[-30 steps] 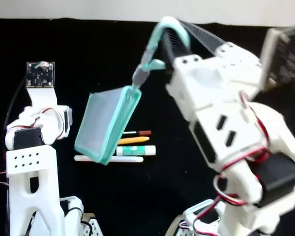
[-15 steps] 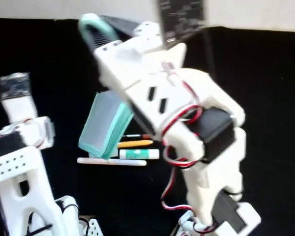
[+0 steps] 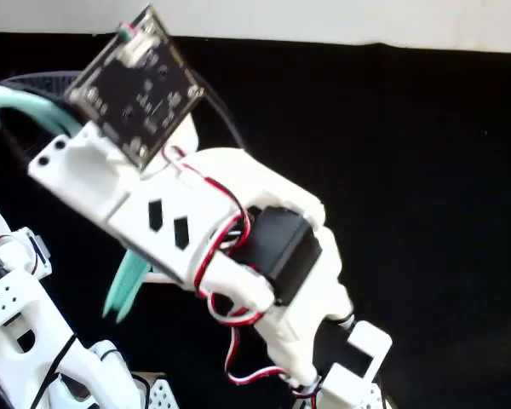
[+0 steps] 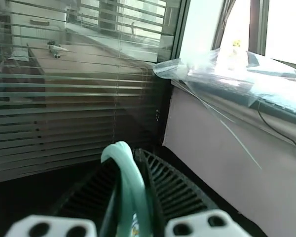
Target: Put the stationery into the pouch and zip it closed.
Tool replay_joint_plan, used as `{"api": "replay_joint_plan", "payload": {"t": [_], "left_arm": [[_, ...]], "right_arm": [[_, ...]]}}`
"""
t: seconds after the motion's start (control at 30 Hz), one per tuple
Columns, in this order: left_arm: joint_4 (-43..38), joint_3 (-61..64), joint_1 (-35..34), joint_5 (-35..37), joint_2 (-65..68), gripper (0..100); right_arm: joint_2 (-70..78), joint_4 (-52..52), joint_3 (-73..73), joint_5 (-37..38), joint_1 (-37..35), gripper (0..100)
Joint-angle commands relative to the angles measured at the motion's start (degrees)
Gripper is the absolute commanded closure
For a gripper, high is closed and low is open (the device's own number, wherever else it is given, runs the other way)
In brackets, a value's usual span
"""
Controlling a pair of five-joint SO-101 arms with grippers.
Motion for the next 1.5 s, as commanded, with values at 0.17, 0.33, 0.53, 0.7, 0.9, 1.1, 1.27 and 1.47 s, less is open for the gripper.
{"api": "replay_joint_plan", "payload": {"t": [0.17,0.33,0.53,0.7,0.9,1.1,1.27,1.47], "left_arm": [[-1.32,-0.40,-0.40,0.26,-0.40,84],[-1.32,-0.40,-0.57,0.26,-0.40,84],[-1.32,-0.48,-0.57,0.35,-0.40,84],[-1.32,-0.48,-0.57,0.35,-0.40,84],[-1.32,-0.57,-0.57,0.35,-0.40,84],[-1.32,-0.57,-0.48,0.44,-0.40,84],[-1.32,-0.57,-0.48,0.44,-0.40,84],[-1.05,-1.19,-0.22,0.53,-0.40,84]], "right_arm": [[0.22,-3.30,-7.43,6.86,-2.59,99.2],[0.22,-4.00,-7.87,6.86,1.45,99.2],[-0.04,-4.18,-8.04,6.86,6.90,99.2],[0.40,-5.49,-6.46,6.68,11.74,99.2],[0.22,-13.23,-0.57,6.59,16.48,99.2],[0.31,-19.47,2.42,6.77,16.84,99.2],[0.22,-21.23,2.51,6.86,18.95,99.2],[0.31,-21.23,2.59,6.68,16.75,99.2]]}}
